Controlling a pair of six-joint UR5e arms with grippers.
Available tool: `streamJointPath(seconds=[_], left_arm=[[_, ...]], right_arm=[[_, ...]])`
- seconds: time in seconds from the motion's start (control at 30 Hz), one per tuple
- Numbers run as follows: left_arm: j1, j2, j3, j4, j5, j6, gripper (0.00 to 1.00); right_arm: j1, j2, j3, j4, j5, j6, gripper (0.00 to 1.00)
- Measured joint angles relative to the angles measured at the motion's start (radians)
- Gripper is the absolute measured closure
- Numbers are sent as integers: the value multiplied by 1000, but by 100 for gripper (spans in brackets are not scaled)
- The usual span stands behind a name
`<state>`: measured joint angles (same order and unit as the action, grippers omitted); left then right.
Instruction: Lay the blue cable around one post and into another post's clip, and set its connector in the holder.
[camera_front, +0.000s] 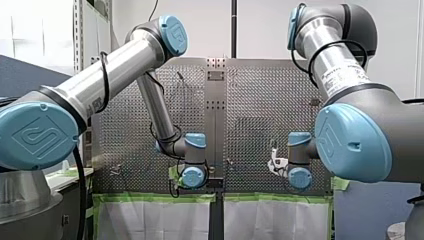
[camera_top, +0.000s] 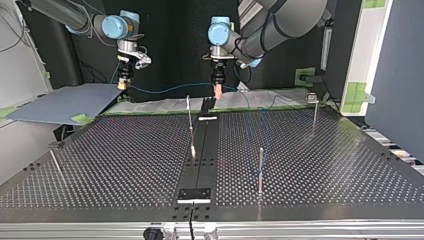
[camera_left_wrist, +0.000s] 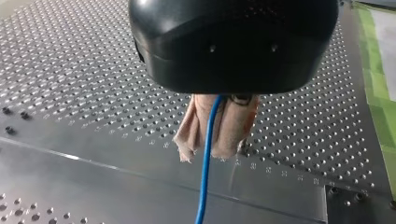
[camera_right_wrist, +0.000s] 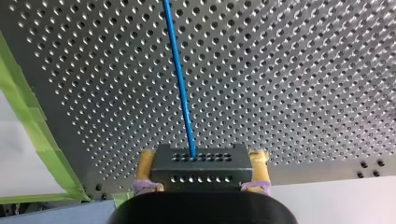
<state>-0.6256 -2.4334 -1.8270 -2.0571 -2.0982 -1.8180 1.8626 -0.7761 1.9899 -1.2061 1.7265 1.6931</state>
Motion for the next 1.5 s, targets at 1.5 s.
streamJointPath(seconds=[1.5], left_arm=[[25, -39, 97, -60, 159, -51, 100]], right_arm=[[-51, 14, -126, 129, -62, -11, 88]])
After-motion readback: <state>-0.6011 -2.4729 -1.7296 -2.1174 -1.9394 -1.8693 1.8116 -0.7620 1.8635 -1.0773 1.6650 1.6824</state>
